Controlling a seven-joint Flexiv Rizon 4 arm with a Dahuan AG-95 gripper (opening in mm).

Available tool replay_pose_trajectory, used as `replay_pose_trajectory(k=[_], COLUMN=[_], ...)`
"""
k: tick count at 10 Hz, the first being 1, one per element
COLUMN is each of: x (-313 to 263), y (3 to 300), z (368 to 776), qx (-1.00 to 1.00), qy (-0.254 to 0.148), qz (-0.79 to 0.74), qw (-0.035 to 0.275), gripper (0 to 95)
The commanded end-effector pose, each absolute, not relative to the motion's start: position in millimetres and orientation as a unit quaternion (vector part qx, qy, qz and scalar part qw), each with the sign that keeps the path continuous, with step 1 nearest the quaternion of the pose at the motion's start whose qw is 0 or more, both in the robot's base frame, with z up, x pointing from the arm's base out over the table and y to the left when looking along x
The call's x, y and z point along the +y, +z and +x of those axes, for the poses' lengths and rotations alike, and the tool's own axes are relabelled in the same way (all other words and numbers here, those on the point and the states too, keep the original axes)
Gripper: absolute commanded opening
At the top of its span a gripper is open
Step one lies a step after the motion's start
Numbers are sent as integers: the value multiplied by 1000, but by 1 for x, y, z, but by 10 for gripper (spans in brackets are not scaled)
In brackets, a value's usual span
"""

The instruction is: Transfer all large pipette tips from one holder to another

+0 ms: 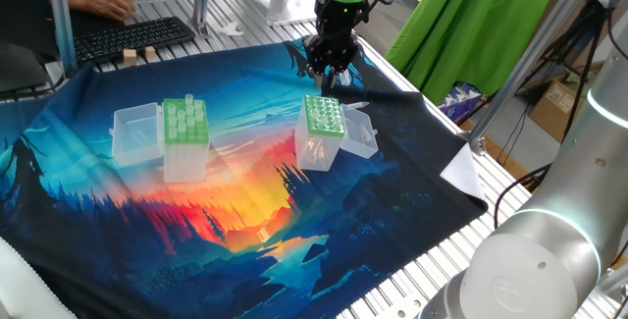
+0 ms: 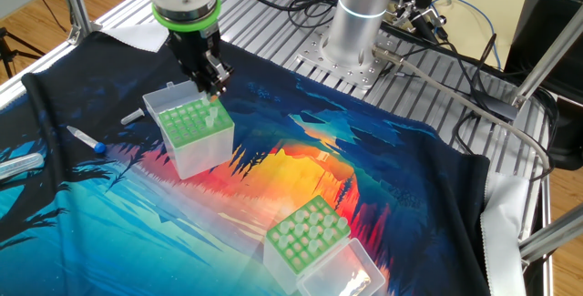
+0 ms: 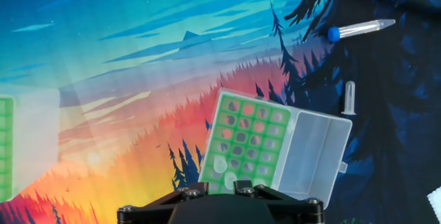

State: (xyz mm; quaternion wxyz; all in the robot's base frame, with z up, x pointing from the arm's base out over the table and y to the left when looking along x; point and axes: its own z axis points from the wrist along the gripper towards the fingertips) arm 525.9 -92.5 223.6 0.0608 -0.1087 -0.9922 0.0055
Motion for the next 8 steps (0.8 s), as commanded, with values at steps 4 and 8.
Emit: replay_pose_trajectory(k=[4,8], x=[-67,-25], y=[213,197], z=[514,509], qx=[-984,-970], qy=[-27,-46], qz=[-166,-228], qw=[66,73], gripper=[0,0])
